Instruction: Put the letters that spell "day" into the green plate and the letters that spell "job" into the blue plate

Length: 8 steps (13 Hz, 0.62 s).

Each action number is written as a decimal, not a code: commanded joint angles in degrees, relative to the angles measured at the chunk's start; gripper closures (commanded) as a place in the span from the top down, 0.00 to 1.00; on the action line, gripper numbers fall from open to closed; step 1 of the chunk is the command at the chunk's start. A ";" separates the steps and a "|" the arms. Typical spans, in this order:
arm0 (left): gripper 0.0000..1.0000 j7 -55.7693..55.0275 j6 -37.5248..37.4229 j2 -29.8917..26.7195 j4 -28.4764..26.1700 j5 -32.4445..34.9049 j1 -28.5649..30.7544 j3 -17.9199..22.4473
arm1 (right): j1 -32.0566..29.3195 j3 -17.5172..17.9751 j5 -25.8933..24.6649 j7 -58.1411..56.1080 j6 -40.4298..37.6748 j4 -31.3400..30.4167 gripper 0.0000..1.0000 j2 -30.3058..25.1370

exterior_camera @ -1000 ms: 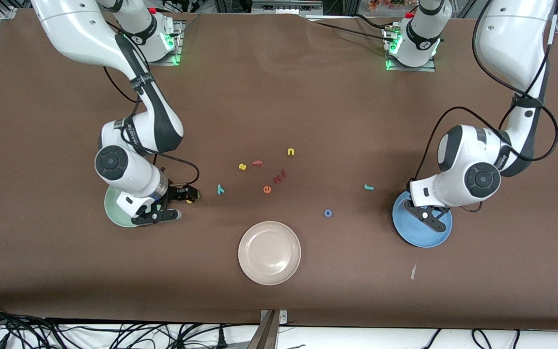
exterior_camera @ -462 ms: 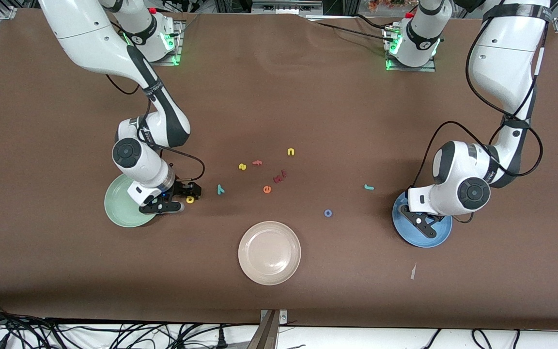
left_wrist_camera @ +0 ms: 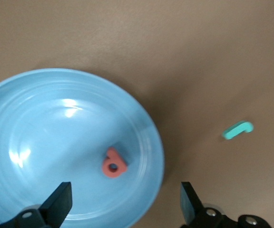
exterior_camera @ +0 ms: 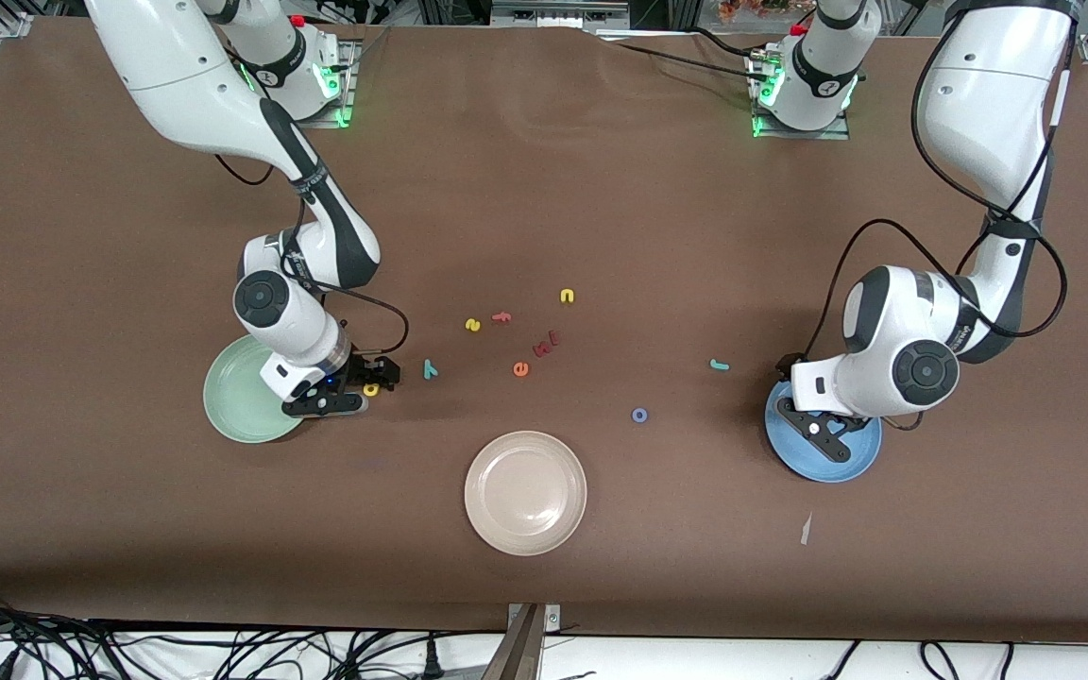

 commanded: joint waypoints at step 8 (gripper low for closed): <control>1.00 -43.29 -2.56 0.58 -0.42 0.59 -0.45 -8.93 | 1.10 -1.77 -1.63 -0.18 1.28 0.10 0.94 0.44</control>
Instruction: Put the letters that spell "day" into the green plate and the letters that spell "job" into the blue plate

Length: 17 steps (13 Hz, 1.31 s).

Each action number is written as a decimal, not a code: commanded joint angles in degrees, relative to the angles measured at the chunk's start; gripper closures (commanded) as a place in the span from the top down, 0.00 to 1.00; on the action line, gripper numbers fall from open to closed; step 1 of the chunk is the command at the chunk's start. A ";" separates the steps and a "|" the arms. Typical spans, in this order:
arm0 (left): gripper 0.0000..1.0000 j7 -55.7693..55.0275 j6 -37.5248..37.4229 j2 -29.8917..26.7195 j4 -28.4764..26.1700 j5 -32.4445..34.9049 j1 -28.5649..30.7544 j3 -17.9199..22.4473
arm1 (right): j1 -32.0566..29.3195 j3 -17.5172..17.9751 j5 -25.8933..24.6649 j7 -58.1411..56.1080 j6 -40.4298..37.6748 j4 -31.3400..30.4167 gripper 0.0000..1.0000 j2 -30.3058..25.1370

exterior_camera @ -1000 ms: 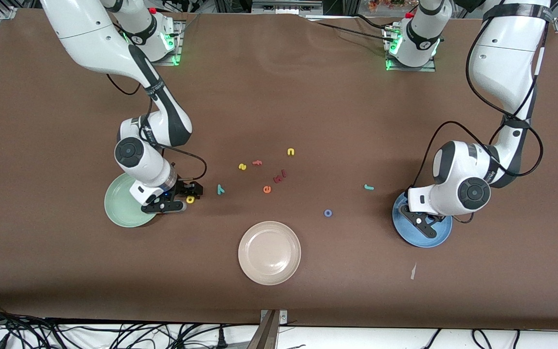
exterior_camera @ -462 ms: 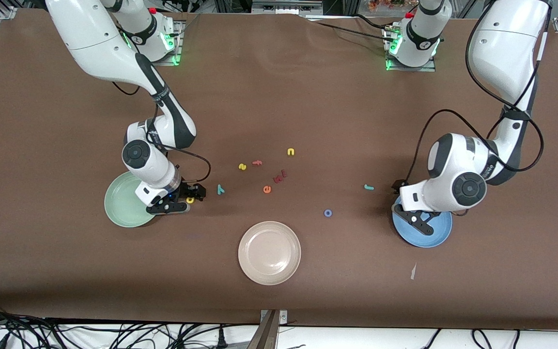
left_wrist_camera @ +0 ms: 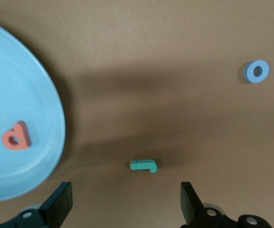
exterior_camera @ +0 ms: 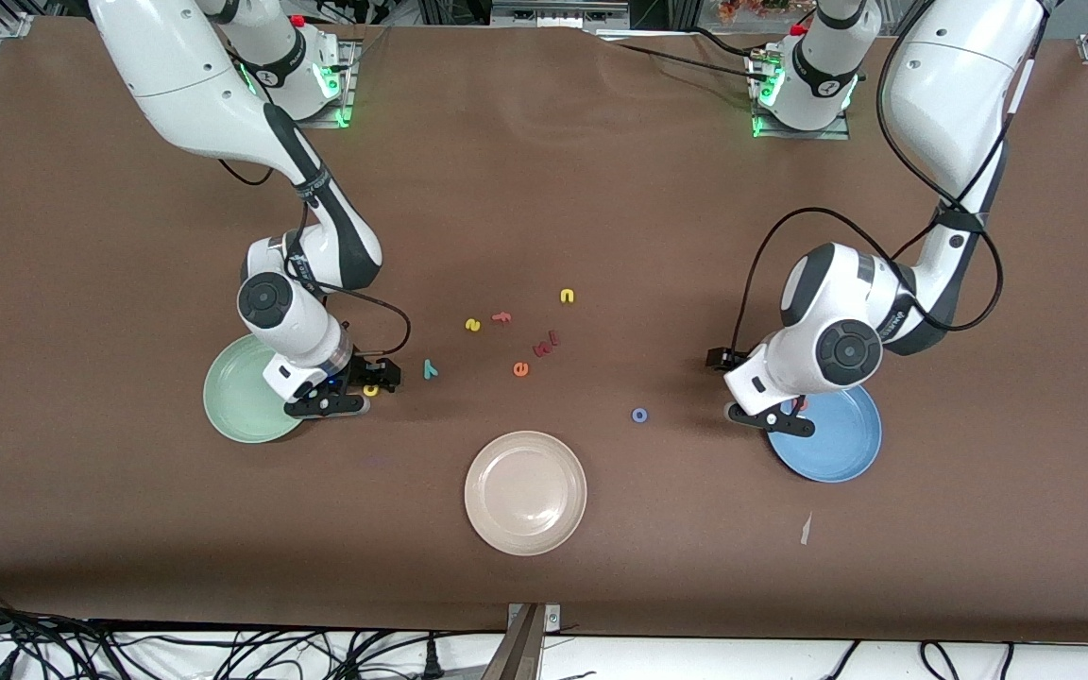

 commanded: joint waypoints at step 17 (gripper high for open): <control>0.55 -4.69 18.59 1.15 -13.06 1.55 -0.36 -0.21 | 2.84 -1.55 -1.47 -0.05 2.09 0.65 0.58 1.75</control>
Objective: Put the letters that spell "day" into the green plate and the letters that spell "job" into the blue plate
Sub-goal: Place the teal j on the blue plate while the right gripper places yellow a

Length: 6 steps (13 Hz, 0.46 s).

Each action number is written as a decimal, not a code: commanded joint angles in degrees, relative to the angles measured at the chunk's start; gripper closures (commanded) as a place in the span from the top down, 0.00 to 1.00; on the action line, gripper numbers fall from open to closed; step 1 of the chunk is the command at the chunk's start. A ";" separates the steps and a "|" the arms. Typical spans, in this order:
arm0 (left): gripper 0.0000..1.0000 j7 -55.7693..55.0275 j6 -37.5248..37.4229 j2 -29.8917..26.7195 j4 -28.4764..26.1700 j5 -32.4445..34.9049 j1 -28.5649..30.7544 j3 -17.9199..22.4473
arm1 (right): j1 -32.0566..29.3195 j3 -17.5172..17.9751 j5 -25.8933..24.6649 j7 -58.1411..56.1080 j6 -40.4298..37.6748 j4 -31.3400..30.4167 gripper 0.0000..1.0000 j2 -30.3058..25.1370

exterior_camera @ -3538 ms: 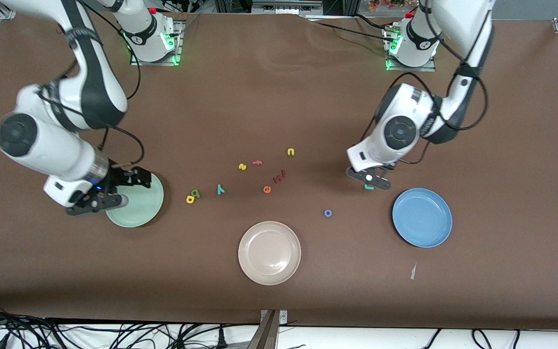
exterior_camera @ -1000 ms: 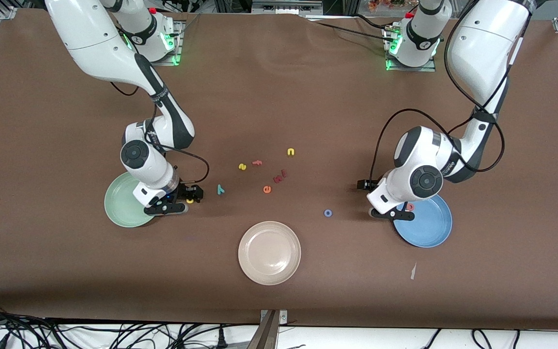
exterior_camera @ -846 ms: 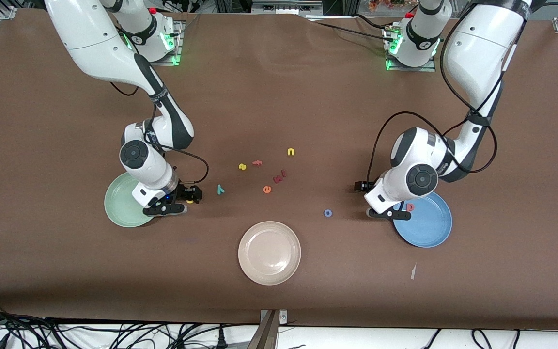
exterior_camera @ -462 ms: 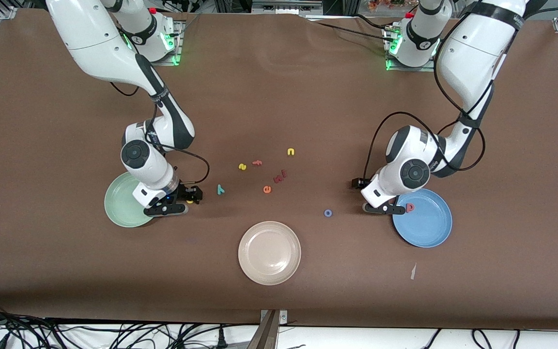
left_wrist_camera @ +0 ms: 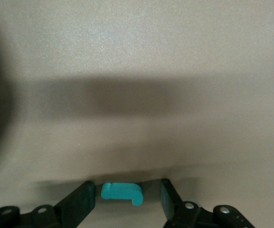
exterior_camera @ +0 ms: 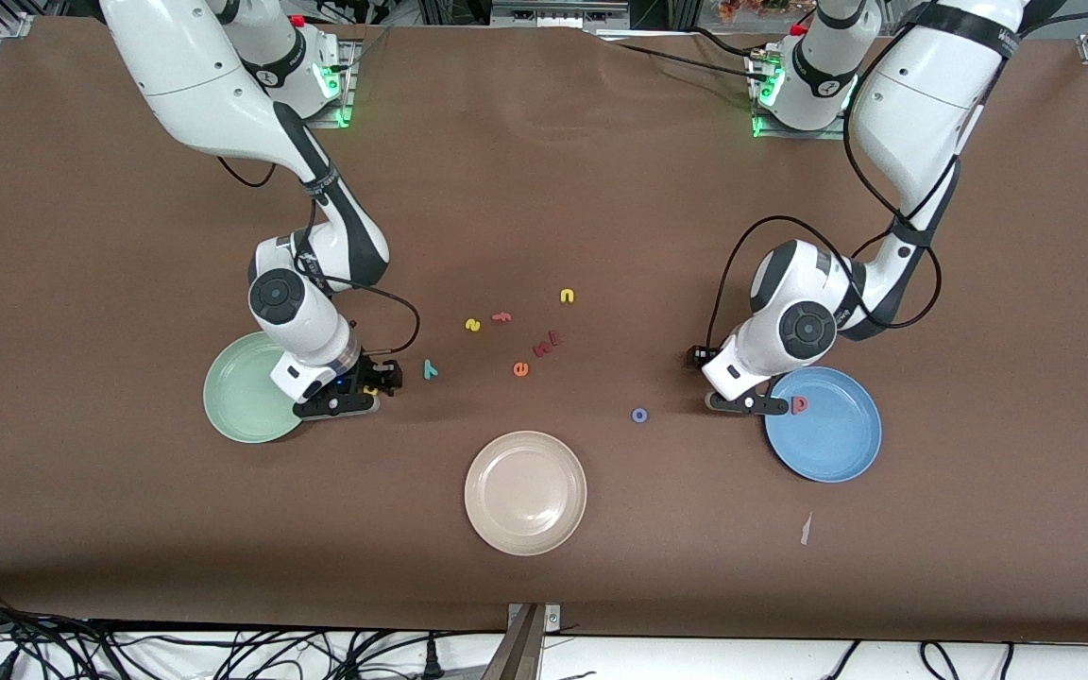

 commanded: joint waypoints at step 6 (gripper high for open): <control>0.08 -0.16 0.49 -1.37 -1.89 1.54 0.61 0.12 | 0.53 -1.14 -0.90 -0.27 1.08 0.07 0.41 1.69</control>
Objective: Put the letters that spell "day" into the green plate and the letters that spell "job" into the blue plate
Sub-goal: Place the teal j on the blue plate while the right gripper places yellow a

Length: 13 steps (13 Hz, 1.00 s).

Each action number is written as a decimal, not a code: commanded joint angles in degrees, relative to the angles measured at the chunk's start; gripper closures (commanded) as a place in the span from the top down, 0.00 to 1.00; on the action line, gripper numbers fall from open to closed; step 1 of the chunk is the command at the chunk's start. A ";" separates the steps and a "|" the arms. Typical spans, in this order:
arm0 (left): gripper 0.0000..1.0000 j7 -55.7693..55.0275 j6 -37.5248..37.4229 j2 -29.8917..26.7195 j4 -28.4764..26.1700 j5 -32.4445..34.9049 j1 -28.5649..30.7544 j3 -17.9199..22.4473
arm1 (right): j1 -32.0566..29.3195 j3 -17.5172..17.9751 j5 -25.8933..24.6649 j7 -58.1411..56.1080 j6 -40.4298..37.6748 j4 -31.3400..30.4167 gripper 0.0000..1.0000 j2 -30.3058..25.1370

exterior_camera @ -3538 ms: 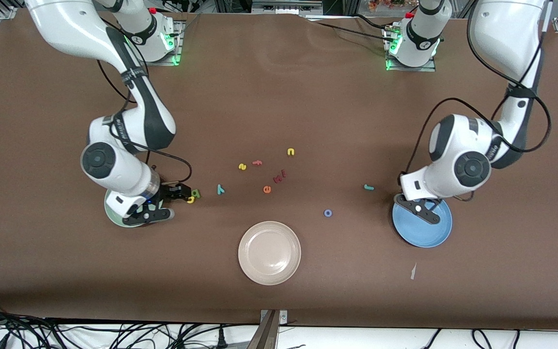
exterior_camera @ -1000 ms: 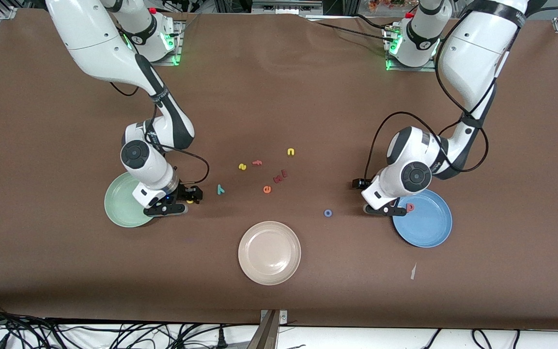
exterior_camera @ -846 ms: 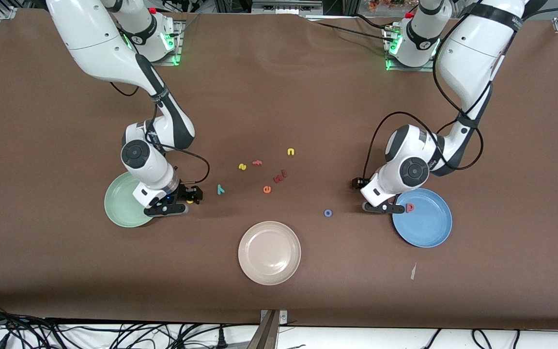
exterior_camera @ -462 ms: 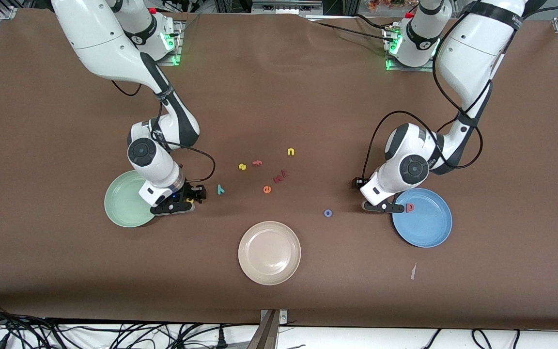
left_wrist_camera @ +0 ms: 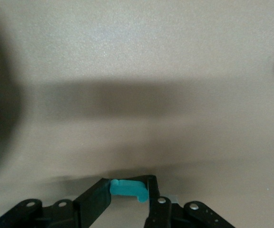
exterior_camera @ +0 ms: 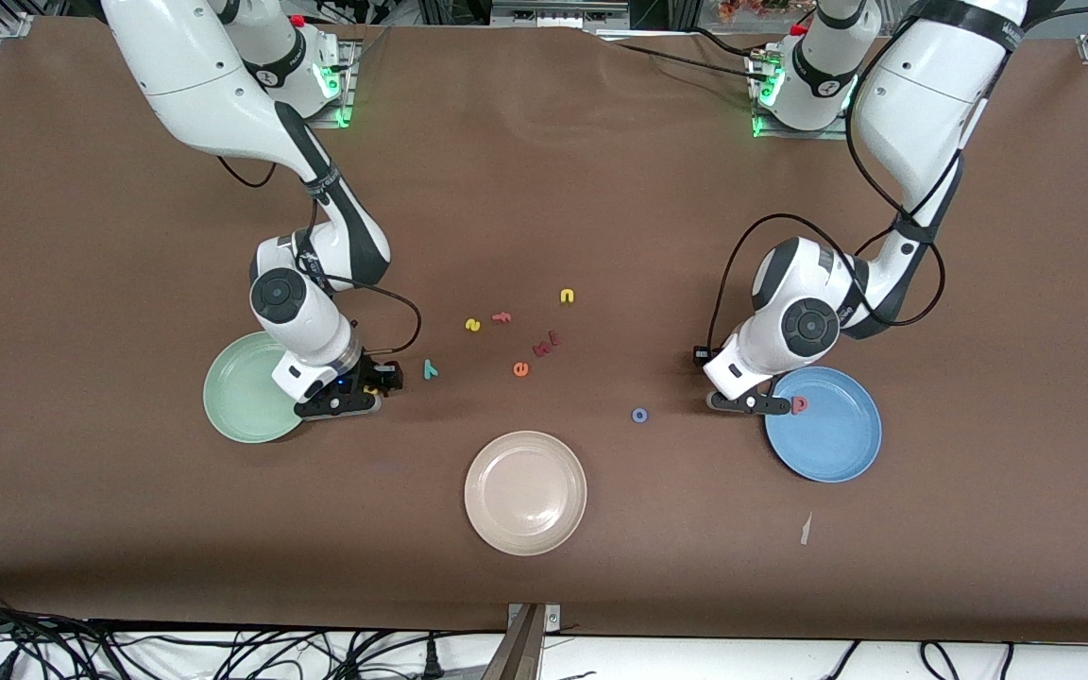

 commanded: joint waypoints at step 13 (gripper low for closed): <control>0.08 10.26 -12.71 -5.93 5.55 10.07 4.66 0.88 | 0.17 -1.03 -0.89 -2.37 -3.83 -0.11 0.24 -2.90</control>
